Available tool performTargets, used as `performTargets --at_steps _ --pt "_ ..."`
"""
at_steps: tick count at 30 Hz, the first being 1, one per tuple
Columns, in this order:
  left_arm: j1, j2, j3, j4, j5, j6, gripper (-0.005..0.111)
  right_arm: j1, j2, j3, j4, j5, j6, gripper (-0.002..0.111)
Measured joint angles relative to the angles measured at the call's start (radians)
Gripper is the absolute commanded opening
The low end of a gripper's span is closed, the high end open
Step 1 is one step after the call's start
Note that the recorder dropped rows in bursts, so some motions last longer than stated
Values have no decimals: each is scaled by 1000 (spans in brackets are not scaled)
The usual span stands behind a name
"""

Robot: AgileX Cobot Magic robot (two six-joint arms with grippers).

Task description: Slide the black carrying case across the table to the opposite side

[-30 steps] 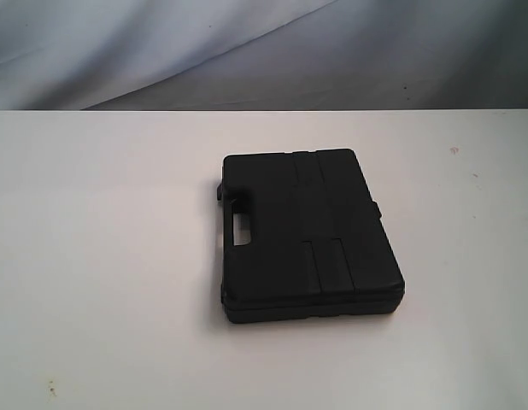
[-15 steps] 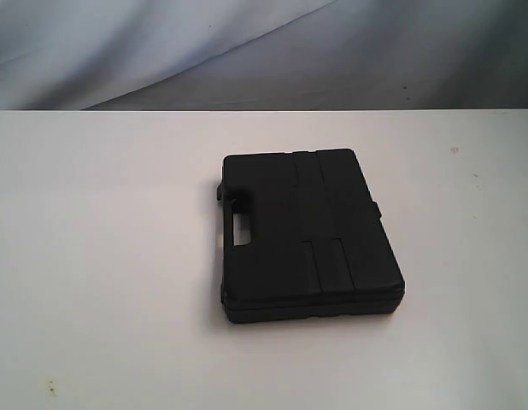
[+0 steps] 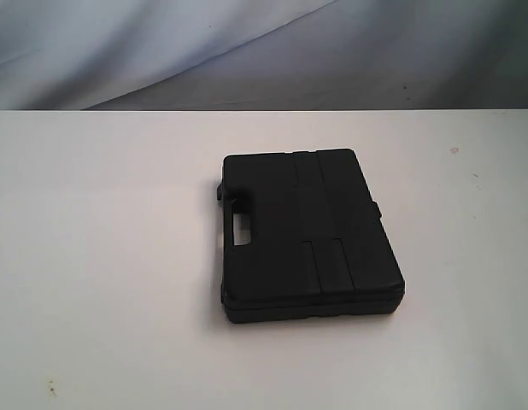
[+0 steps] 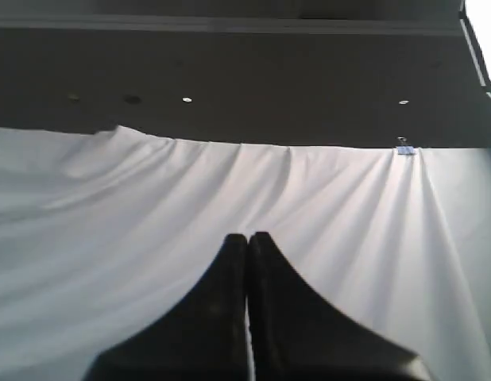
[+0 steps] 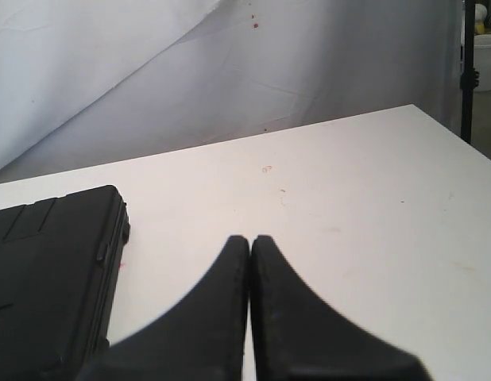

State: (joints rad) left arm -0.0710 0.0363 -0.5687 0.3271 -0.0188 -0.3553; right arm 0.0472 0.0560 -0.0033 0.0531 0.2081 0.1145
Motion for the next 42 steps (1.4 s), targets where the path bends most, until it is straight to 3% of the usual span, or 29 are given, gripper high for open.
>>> performTargets --at_steps 3,7,12,15,28,36,42 --pt "0 54 -184 -4 207 38 0 0 0 0 0 0 0 0" --pt "0 173 -355 -203 542 236 0 0 0 0 0 0 0 0" --pt "0 337 -442 -494 823 432 0 0 0 0 0 0 0 0" --pt "0 422 -446 -552 920 456 0 0 0 0 0 0 0 0" --pt "0 754 -446 -702 1042 459 0 0 0 0 0 0 0 0" --pt "0 899 -446 -736 1005 459 0 0 0 0 0 0 0 0" --pt "-94 1013 -464 -716 924 458 0 0 0 0 0 2 0 0"
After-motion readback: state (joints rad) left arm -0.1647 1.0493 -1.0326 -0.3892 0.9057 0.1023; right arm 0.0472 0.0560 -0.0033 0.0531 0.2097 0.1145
